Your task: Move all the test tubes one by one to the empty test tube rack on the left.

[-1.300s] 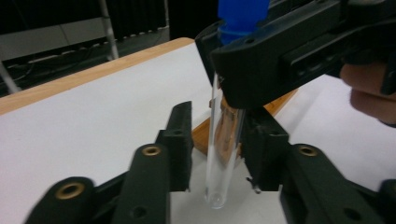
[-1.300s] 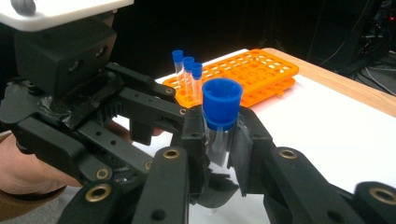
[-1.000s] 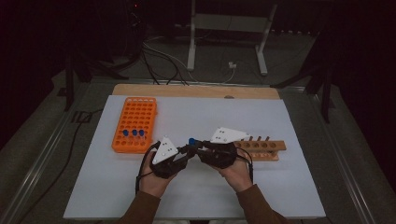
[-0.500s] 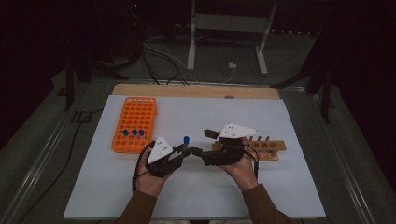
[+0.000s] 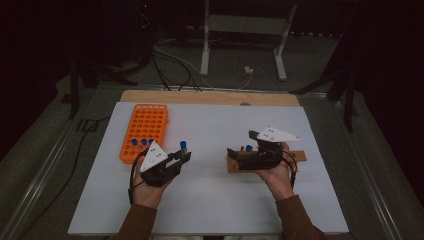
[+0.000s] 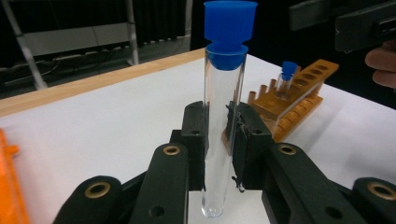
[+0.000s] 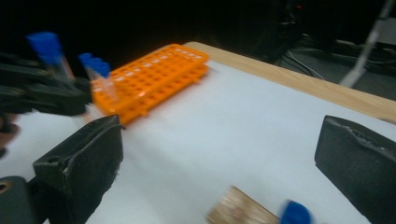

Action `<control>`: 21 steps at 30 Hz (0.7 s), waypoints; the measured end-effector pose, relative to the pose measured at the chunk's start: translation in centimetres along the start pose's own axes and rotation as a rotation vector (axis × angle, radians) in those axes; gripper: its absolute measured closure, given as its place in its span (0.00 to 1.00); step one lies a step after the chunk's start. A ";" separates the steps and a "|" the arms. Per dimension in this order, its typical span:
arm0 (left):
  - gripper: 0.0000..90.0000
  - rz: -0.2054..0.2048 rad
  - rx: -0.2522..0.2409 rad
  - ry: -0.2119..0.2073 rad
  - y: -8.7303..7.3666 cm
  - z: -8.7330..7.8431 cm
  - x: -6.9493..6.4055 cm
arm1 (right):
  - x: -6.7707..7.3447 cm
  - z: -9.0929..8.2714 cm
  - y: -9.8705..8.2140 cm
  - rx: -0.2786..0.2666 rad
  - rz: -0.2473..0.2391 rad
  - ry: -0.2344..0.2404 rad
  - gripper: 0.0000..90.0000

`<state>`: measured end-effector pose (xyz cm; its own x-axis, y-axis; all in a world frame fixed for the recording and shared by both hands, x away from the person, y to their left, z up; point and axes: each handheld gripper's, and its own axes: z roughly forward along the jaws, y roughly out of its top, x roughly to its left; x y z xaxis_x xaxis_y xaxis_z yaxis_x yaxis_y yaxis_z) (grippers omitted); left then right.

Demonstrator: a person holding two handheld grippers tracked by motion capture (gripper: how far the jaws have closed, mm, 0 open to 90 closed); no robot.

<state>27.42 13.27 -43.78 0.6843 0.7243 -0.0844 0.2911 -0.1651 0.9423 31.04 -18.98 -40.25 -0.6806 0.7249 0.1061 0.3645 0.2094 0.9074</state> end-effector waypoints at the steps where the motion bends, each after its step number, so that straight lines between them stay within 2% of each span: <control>1: 0.86 -0.006 -0.002 0.004 0.0 -0.2 0.2 | -0.3 -0.1 -0.2 0.002 0.004 -0.009 0.02; 8: 0.86 -0.024 -0.024 0.044 0.2 -1.7 1.6 | -1.9 -0.9 -1.5 0.002 0.028 -0.049 0.01; 12: 0.86 -0.030 -0.041 0.081 0.3 -2.9 2.5 | -2.6 -1.6 -1.9 0.000 0.034 -0.061 0.01; 21: 0.86 -0.074 -0.080 0.157 0.2 -5.3 4.6 | -3.6 -2.9 -2.9 0.004 0.039 -0.091 0.01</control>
<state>27.13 20.13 -42.27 0.5480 0.8294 -0.1089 0.2788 -0.0584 0.9586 30.60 -24.07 -42.05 -0.6053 0.7893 0.1034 0.3921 0.1826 0.9016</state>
